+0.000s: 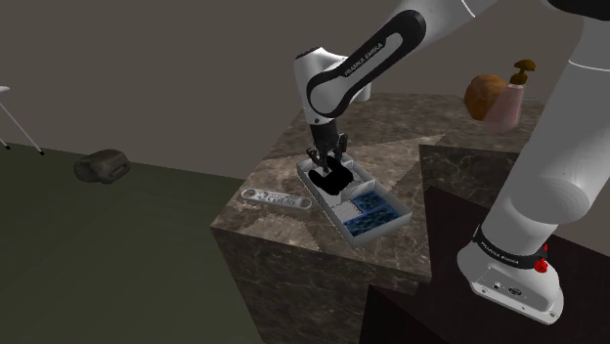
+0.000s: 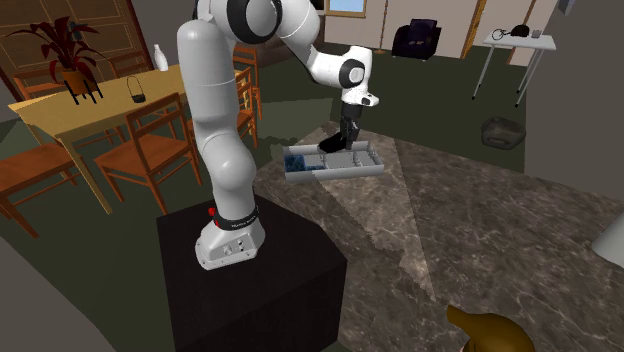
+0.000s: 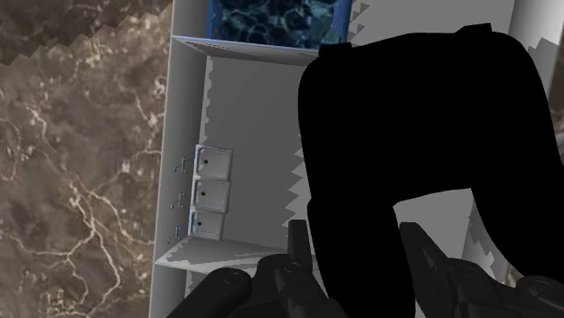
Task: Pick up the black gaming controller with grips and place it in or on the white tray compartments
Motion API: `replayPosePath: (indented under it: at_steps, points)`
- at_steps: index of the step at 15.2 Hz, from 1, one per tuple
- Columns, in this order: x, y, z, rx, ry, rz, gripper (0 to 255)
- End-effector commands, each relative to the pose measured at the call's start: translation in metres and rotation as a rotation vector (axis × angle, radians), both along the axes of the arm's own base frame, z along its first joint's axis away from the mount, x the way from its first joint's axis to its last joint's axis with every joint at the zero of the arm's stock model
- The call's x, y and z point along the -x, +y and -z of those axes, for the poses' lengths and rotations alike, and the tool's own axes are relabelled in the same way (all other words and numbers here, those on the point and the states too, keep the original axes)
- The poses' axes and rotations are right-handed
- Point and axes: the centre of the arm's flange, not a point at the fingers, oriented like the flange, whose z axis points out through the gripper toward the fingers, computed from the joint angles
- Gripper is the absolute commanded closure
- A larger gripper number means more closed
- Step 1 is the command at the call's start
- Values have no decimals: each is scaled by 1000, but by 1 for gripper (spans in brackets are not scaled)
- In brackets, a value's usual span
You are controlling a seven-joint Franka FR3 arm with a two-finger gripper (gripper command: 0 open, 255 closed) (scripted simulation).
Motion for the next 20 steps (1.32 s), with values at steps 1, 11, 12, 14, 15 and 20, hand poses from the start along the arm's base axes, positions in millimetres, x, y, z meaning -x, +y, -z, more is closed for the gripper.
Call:
replayPosePath:
  at_steps: [1, 11, 12, 14, 15, 20]
  points:
    - [0, 0, -5, 0, 1, 0, 255]
    - [0, 0, -58, 0, 1, 0, 255]
    - [0, 0, -63, 0, 1, 0, 255]
    - [0, 0, -69, 0, 1, 0, 255]
    - [12, -5, -72, 0, 1, 0, 255]
    - [51, -21, -73, 0, 1, 0, 255]
